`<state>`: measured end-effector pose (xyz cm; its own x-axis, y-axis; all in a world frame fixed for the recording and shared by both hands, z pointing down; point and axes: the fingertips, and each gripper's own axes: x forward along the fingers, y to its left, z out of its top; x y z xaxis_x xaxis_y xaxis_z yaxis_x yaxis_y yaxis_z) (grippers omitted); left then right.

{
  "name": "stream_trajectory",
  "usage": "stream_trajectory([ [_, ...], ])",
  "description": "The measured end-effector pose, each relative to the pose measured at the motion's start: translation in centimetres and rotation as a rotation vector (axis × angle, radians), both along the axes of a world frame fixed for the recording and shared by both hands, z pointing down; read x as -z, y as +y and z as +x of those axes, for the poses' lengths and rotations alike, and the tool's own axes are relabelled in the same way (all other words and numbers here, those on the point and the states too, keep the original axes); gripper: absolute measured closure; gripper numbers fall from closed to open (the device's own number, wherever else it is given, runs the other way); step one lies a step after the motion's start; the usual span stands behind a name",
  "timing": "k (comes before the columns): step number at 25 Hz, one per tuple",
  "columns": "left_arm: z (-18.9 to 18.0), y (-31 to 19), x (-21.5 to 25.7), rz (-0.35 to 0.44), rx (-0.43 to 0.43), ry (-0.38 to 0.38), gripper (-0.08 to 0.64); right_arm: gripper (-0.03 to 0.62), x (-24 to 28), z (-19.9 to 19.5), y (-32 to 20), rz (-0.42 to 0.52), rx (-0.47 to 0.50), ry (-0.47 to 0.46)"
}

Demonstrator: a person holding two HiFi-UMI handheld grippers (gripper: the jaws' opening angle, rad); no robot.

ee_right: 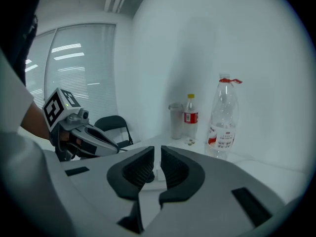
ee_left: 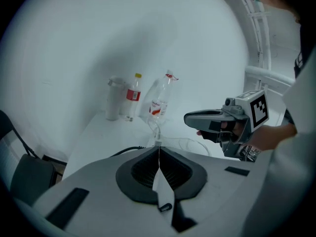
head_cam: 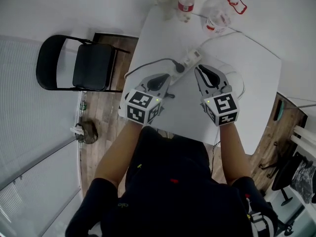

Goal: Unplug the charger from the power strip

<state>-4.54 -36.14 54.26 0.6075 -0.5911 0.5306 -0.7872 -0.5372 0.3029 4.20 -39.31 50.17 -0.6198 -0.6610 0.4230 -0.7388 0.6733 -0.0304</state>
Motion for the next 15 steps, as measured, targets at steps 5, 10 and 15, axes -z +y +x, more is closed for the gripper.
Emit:
stream_trajectory([
  [5,1.1,-1.1,-3.5,-0.076,-0.020,-0.002,0.537,0.466,-4.7,-1.6,-2.3,-0.070,0.008,0.061],
  [10,1.3,-1.6,-5.9,-0.128,-0.012,-0.014,0.537,0.429,-8.3,-2.1,-3.2,-0.114,0.043,0.147],
  [15,0.9,-2.0,-6.4,-0.137,0.002,-0.011,0.537,0.423,-10.0,-2.6,-3.6,-0.144,0.071,0.174],
])
